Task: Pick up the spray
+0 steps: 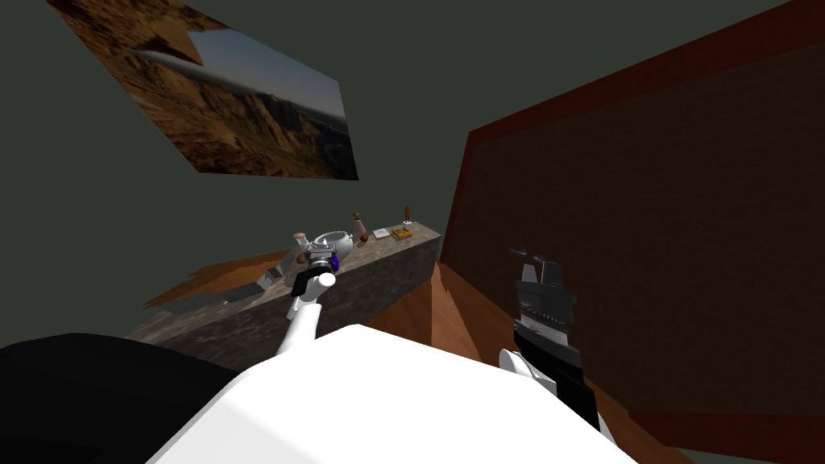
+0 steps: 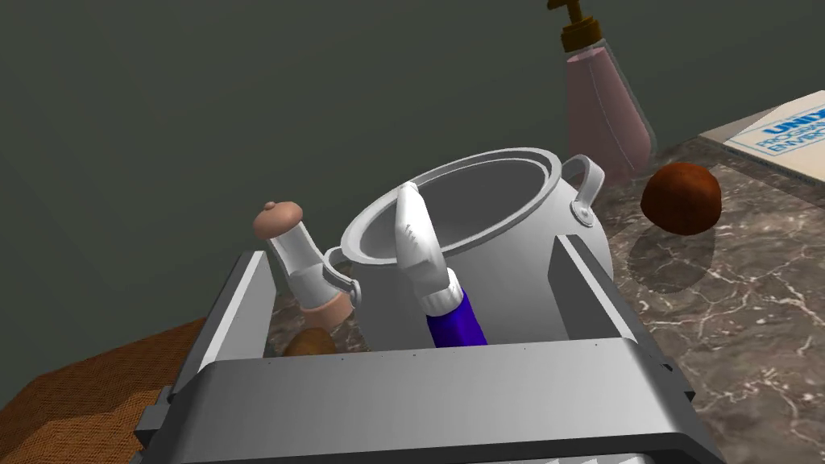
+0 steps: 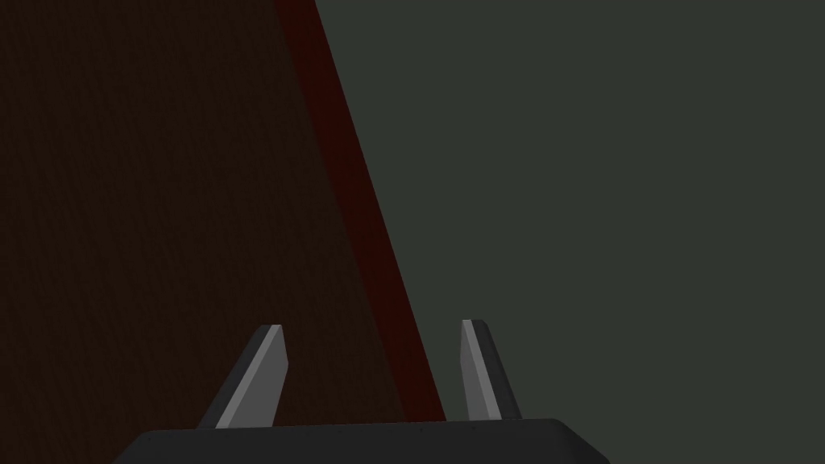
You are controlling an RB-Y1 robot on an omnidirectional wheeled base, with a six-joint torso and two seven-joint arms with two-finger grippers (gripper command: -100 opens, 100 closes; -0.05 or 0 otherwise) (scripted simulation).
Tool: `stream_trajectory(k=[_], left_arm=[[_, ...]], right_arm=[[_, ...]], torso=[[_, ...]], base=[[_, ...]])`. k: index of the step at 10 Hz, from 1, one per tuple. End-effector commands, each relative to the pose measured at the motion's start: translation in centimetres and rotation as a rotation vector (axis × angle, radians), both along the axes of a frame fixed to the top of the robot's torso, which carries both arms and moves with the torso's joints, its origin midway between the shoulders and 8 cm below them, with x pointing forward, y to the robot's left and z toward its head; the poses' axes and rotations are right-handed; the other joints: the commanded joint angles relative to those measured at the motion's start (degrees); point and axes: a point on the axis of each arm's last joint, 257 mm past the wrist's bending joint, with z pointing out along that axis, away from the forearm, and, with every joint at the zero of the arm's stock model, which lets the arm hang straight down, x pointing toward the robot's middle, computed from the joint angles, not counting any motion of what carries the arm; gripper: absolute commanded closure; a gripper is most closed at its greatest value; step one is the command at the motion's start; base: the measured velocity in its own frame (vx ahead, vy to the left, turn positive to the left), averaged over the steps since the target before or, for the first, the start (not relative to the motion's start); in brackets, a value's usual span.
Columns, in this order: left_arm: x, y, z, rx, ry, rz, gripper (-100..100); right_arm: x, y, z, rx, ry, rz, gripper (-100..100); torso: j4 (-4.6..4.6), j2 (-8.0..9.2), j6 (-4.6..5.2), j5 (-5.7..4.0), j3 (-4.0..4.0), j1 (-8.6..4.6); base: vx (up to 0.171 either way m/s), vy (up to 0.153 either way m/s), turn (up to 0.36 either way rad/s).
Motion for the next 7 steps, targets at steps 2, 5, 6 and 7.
stream_trajectory(k=[2,5,6,7], left_arm=[[1.5,-0.9,-2.2,-0.139,-0.042,-0.028,-100],[2.8,-2.8,-5.6,-0.293,-0.078,-0.052,-100],[3.1,-3.7,-6.9,-0.343,-0.086,-0.058,-100],[3.4,-4.7,-8.2,-0.388,-0.091,-0.063,-100]], right_arm=[[0.0,0.0,0.0,0.0,0.0,0.0,0],[0.0,0.0,0.0,0.0,0.0,0.0,0],[0.0,0.0,0.0,0.0,0.0,0.0,0],[0.0,0.0,0.0,0.0,0.0,0.0,0]], torso=[[0.0,0.0,0.0,0.0,0.0,-0.01],[0.01,0.06,0.01,0.01,0.03,0.0],[0.02,0.07,0.0,0.0,0.04,-0.03],[0.01,0.07,0.0,0.0,0.04,-0.06]], base=[[0.002,0.075,0.049],[-0.015,0.076,0.042],[-0.008,0.062,0.042],[-0.008,0.048,0.038]])
